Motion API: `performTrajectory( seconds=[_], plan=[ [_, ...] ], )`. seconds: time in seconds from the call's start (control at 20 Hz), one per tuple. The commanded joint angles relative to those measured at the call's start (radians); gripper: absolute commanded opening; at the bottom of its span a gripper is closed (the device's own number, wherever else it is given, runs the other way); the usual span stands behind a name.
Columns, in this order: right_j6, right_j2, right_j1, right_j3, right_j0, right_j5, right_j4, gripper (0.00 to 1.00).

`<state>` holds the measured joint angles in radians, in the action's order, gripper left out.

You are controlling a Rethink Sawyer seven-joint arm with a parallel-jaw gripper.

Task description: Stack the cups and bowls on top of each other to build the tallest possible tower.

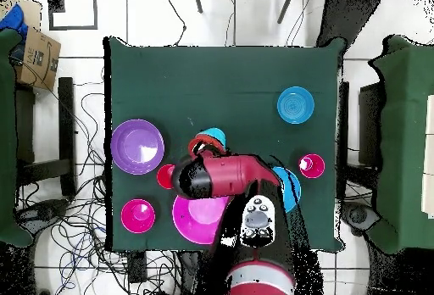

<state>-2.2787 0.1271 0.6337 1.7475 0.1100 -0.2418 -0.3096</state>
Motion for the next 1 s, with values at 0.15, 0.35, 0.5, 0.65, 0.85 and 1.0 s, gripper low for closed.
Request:
performTrajectory(
  seconds=[0.15, 0.35, 0.5, 0.65, 0.85, 1.0],
  plan=[
    [-0.292, 0.181, -0.108, -0.043, -0.1, 0.174, 0.129, 1.0],
    [-0.289, 0.201, -0.132, -0.027, -0.121, 0.22, 0.189, 1.0],
    [-0.286, 0.212, -0.148, -0.023, -0.139, 0.235, 0.228, 1.0],
    [-0.287, 0.229, -0.162, -0.018, -0.165, 0.246, 0.265, 1.0],
    [-0.271, 0.233, -0.173, -0.012, -0.179, 0.259, 0.298, 1.0],
    [-0.244, 0.221, -0.173, -0.01, -0.171, 0.256, 0.303, 1.0]
  ],
)
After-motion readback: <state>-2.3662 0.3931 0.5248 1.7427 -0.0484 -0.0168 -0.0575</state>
